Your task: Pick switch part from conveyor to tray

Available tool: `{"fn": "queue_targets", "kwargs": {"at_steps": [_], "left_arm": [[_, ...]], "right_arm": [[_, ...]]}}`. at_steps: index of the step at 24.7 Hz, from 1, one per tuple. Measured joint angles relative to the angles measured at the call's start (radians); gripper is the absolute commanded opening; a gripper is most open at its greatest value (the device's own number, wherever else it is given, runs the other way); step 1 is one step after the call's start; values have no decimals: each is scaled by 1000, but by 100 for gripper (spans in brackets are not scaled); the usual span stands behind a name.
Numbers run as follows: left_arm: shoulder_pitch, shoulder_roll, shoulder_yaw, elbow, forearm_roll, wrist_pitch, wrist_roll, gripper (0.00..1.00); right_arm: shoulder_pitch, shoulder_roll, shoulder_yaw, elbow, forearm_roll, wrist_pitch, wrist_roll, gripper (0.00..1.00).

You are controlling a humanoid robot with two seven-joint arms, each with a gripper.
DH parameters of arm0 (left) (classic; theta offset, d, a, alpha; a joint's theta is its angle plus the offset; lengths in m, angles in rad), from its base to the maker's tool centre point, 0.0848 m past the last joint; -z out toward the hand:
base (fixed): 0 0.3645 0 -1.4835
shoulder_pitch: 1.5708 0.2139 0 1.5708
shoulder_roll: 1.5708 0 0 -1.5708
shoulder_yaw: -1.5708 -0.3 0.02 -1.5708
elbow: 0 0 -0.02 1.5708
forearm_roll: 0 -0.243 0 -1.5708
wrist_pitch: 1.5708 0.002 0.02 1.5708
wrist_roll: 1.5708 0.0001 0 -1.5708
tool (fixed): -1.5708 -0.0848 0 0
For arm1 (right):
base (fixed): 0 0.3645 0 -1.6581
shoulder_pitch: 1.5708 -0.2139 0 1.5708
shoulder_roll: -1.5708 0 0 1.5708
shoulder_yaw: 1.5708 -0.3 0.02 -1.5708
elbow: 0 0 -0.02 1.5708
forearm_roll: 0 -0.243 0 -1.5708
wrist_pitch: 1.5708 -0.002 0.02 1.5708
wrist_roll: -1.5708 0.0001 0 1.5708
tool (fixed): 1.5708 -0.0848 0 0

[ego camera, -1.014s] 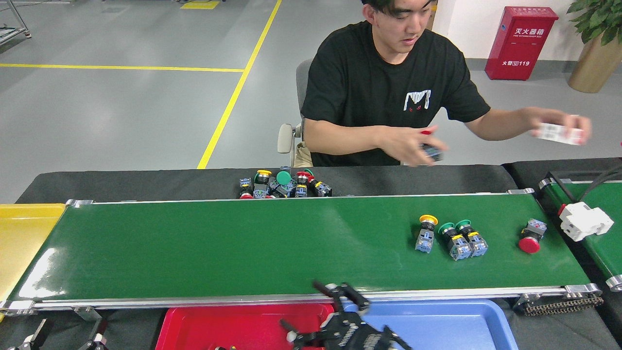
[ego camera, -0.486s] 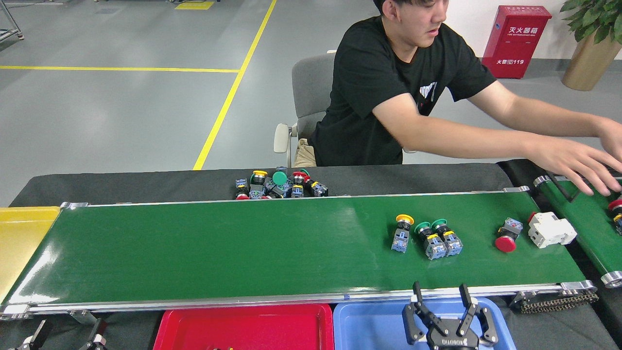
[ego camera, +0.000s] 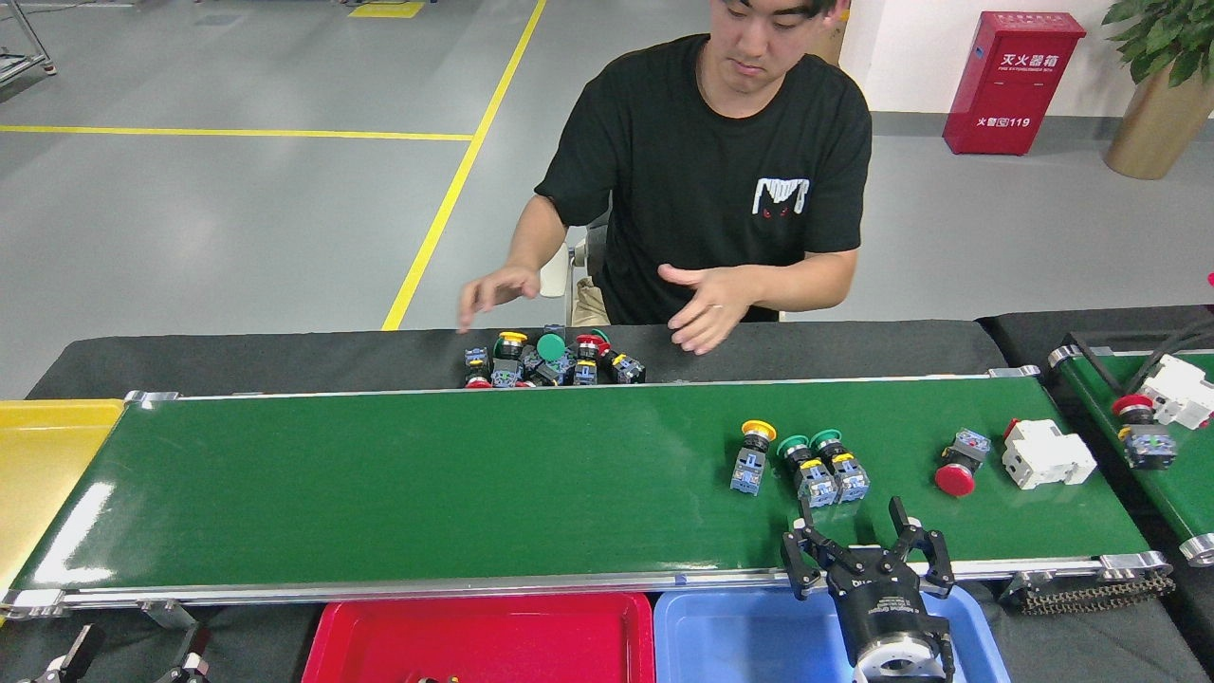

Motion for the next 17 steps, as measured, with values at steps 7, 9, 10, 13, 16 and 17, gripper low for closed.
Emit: {"fn": "queue_targets", "kwargs": {"at_steps": [7, 9, 10, 13, 16, 17], "left_arm": [[-2, 0, 0, 0, 0, -3, 0, 100], [-2, 0, 0, 0, 0, -3, 0, 100], [-3, 0, 0, 0, 0, -3, 0, 100], [-5, 0, 0, 0, 0, -3, 0, 100], [-5, 0, 0, 0, 0, -3, 0, 100], [-5, 0, 0, 0, 0, -3, 0, 100]], "right_arm": [[-93, 42, 38, 114, -17, -4, 2, 97], [-111, 56, 47, 132, -17, -4, 2, 97], [-120, 61, 50, 141, -17, -4, 2, 97], [-154, 72, 70, 172, -17, -4, 2, 94], [-188, 78, 115, 204, -17, -4, 2, 48], [-191, 77, 128, 206, -17, -4, 2, 29]]}}
